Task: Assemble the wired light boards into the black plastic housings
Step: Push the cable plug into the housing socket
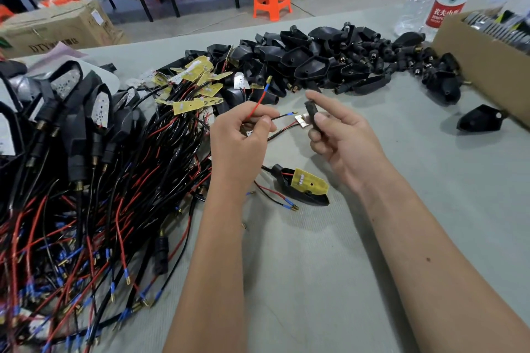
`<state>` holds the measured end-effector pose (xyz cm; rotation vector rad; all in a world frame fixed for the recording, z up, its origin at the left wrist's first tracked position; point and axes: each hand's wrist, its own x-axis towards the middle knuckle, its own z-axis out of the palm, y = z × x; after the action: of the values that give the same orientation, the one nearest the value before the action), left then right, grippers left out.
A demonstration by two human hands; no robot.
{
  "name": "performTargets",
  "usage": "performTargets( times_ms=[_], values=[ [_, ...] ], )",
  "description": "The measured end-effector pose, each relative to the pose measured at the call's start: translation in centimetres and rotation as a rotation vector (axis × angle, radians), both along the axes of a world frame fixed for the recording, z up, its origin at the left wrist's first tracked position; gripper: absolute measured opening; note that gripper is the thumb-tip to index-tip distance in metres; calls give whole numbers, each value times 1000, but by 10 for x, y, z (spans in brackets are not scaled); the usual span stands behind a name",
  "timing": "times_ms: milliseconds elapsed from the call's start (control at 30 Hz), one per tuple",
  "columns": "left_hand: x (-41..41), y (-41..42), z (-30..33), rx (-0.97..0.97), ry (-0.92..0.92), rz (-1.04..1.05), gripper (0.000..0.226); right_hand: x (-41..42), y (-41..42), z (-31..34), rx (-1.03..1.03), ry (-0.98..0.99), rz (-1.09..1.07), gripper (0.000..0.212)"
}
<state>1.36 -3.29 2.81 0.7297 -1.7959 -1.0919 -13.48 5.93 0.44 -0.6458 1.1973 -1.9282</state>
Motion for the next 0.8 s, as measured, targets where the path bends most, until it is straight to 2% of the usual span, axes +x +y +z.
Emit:
performTargets(
  times_ms=[100, 200, 400, 633, 800],
  values=[
    [-1, 0, 0, -4, 23, -21, 15, 0, 0, -2, 39, 84, 0, 26],
    [-2, 0, -2, -10, 48, -39, 10, 0, 0, -1, 54, 45, -1, 18],
    [-1, -7, -6, 13, 56, -34, 8, 2, 0, 2, -21, -125, 36, 24],
    [0, -8, -7, 15, 56, -50, 10, 4, 2, 5, -60, -166, 78, 24],
    [-1, -8, -7, 11, 42, -106, 13, 2, 1, 2, -8, -115, 56, 24]
  ],
)
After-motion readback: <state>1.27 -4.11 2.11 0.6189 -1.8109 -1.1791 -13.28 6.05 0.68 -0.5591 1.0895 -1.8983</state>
